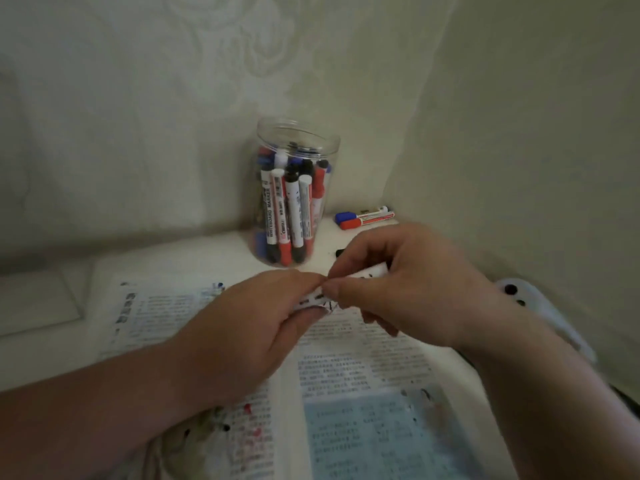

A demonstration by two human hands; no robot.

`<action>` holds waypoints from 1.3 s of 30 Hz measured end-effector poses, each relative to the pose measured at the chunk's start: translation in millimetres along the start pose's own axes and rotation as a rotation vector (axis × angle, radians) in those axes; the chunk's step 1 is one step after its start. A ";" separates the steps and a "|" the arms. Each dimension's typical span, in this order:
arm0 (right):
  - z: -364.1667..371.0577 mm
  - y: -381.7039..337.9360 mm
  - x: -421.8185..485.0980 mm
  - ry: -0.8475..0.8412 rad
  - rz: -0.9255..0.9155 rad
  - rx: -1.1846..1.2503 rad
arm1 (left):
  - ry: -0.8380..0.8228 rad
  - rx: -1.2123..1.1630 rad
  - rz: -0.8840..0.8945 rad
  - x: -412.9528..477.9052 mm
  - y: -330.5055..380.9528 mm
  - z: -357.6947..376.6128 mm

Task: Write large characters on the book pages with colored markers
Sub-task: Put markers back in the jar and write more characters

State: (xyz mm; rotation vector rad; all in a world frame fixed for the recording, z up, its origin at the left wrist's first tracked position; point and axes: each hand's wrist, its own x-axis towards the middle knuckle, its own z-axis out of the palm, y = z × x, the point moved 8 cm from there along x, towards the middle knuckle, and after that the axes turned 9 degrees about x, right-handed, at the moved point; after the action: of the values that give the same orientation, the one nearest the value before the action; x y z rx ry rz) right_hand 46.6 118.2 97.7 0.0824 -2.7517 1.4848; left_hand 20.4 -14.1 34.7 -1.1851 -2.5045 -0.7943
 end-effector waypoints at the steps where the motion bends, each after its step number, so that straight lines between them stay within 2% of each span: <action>1: 4.1 6.8 1.3 0.023 -0.043 0.121 | -0.001 -0.011 -0.021 -0.4 -1.7 0.1; 4: 21.5 28.9 3.3 0.032 -0.115 0.457 | 0.001 -0.036 -0.058 0.4 -8.9 1.2; 6: 31.3 39.5 4.0 0.042 -0.150 0.530 | -0.047 -0.044 -0.058 1.8 -10.0 5.8; 10: 31.2 46.5 7.4 0.082 -0.213 0.486 | -0.057 -0.117 -0.018 4.5 -4.1 4.3; 21: 28.8 40.7 5.6 0.065 -0.353 0.613 | -0.020 -0.131 -0.059 6.8 -3.7 -3.9; 24: 26.1 36.8 4.6 0.041 -0.397 0.615 | -0.098 -0.223 -0.072 6.7 -6.1 0.6; 27: 24.1 36.6 5.3 0.047 -0.426 0.475 | -0.184 -0.271 -0.045 3.7 -4.6 5.3; 33: 20.9 25.5 -5.4 0.043 -0.525 0.571 | -0.097 -0.213 0.014 4.5 0.7 -10.9; 36: 19.1 21.0 -5.6 0.054 -0.513 0.565 | -0.073 -0.287 -0.010 3.3 -6.0 -6.2; 39: -3.2 41.3 4.7 0.241 -0.315 0.714 | -0.002 -0.441 -0.051 4.2 -21.9 2.2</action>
State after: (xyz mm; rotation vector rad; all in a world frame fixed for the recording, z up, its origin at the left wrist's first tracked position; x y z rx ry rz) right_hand 39.7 143.3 65.1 0.3001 -1.8094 2.1078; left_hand 0.8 -21.5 26.8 -1.2474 -2.4405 -1.4127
